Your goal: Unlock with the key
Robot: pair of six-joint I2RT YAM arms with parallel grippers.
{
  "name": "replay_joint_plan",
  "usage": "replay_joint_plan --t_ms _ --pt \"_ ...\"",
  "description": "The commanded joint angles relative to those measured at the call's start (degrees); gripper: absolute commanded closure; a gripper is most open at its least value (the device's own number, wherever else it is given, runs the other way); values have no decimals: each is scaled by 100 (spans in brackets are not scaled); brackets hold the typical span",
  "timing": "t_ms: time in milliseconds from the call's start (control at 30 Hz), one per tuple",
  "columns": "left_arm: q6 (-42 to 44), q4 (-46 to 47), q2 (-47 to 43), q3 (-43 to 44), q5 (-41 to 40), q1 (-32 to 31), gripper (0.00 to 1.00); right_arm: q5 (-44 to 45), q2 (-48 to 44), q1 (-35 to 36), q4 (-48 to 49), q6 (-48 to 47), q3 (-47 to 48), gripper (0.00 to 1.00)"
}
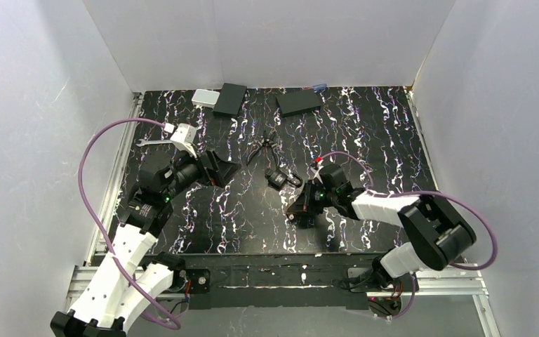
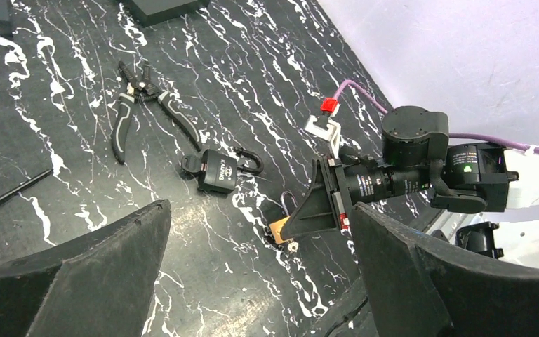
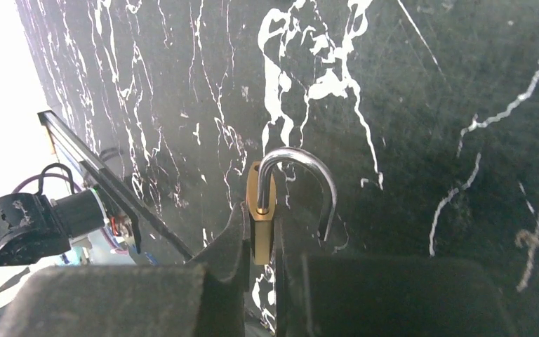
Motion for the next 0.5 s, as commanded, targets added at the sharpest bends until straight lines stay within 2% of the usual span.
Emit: replay_joint_plan --t_ms 0,67,167,267,367,467 --pt "185 -161 12 177 -201 19 2 -334 463 -10 916 192 423 91" --pt "191 -129 -2 154 -204 19 2 -419 683 -37 1024 193 513 74" --pt "190 -151 -13 144 -259 19 2 -482 846 -109 1059 182 539 57" --pt "194 -145 1 143 -276 21 2 -457 826 -199 886 109 528 33" --pt "204 -144 29 150 -275 21 2 -443 685 -289 651 -6 505 22" --pt "221 -147 39 152 -283 23 2 -236 386 -369 57 -291 574 18"
